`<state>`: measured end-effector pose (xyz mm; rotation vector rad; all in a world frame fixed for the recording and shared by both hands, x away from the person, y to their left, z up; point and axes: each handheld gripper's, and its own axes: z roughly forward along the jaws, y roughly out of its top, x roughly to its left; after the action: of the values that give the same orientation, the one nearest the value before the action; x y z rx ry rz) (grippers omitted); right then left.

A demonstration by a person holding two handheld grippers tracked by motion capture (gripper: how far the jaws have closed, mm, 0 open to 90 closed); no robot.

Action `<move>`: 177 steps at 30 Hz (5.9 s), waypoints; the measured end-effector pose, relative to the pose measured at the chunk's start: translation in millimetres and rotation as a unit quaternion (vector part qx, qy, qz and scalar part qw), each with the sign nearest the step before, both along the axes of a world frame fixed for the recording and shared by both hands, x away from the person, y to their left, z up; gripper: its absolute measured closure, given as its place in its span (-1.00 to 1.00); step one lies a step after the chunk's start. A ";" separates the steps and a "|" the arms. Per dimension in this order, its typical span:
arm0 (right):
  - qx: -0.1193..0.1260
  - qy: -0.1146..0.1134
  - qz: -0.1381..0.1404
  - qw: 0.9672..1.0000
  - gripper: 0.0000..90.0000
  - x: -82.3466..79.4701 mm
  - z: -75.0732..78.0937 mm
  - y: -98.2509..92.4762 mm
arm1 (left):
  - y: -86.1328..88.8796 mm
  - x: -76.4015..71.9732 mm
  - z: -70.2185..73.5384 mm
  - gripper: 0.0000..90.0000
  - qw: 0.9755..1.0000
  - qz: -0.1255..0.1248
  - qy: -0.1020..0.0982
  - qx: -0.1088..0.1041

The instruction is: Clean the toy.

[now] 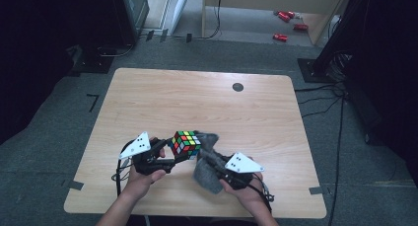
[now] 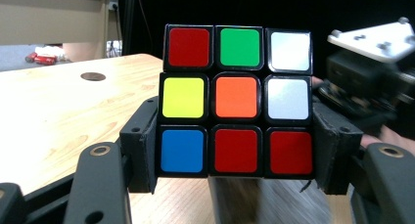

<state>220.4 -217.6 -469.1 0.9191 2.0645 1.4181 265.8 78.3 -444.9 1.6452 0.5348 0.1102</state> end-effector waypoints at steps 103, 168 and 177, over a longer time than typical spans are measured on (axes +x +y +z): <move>0.038 -0.030 -0.038 0.998 -0.24 0.7 0.6 -2.4 | -32.6 -4.7 -20.4 -0.43 0.983 0.014 -0.089 0.162; 0.045 0.058 -0.080 0.994 -0.42 30.3 -11.5 -40.7 | -41.9 -19.8 -25.7 -0.28 0.959 0.070 -0.179 0.209; -0.035 0.096 -0.100 0.990 -0.40 42.2 -39.9 -42.0 | -37.2 -15.4 -24.4 -0.28 0.966 0.070 -0.153 0.197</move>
<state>262.5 -259.6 -509.0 1.2386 2.0747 1.1858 250.4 41.1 -469.3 1.9286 0.4052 0.5985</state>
